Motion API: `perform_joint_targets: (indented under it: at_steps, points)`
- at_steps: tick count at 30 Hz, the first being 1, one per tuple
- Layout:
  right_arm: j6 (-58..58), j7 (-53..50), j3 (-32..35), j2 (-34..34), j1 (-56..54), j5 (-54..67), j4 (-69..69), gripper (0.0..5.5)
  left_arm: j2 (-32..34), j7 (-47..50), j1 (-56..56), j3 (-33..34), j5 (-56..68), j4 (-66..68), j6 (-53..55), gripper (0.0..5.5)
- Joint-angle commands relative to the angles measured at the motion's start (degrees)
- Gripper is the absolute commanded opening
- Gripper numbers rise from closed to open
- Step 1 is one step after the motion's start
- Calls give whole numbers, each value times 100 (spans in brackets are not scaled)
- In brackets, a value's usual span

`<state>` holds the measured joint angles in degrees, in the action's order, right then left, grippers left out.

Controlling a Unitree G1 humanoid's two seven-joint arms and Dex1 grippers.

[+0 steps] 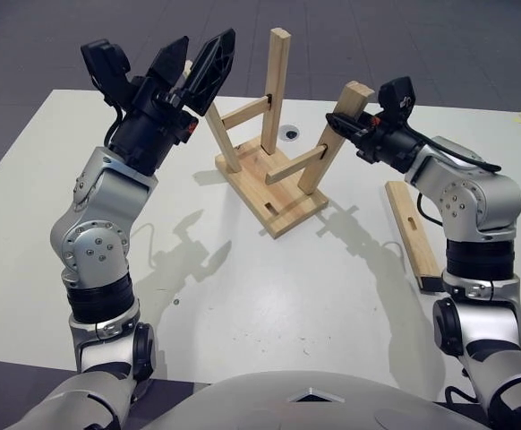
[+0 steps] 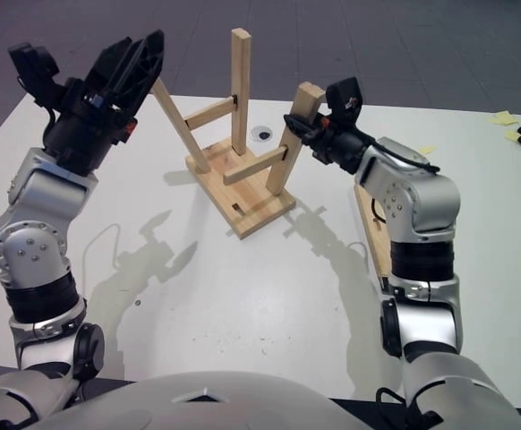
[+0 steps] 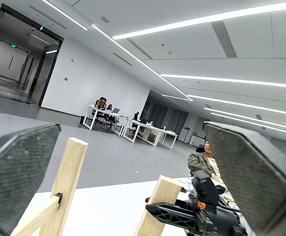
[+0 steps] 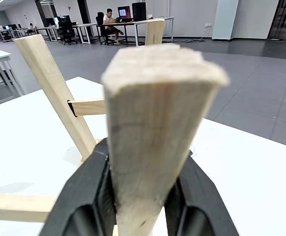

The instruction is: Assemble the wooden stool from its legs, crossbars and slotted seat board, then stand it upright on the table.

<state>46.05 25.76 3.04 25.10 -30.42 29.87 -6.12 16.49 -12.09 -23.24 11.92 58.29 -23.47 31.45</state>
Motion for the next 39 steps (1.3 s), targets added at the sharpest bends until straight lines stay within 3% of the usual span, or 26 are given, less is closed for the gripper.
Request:
perform_joint_targets:
  at_steps: [1,6,7,12,16,21,23,25,28,32,39]
  points:
    - [1032,-546,-328,151,1227,-422,156,105,21,40,155,49,-35,-130,30,540]
    - [545,-835,194,-94,632,-167,236,105,14,7,84,-22,-53,-98,36,540]
    - [470,-832,329,-129,522,-79,210,141,16,-1,72,-23,-48,-90,40,540]
    - [260,-902,1071,-321,-110,434,89,220,14,-33,101,-22,-32,-87,41,540]
    - [516,-1064,2062,-487,-875,1632,-63,291,4,-73,140,-56,-11,-92,61,540]
    - [681,-1153,3022,-183,-1375,2865,200,364,-11,-89,169,-61,-23,-133,41,540]
    - [412,-1274,3359,95,-1305,2745,658,406,-25,-64,201,-48,-25,-185,20,540]
    - [136,-1389,3269,506,-765,2004,1086,431,-36,-35,230,-23,-5,-238,10,540]
    - [193,-1102,2517,982,513,1109,1038,482,-42,10,274,19,34,-319,16,540]
    - [745,-936,1870,1041,1723,816,439,538,-53,42,347,-15,15,-361,28,540]
    - [1014,-885,1000,1150,2592,106,-83,539,-64,97,357,-83,-8,-424,45,540]
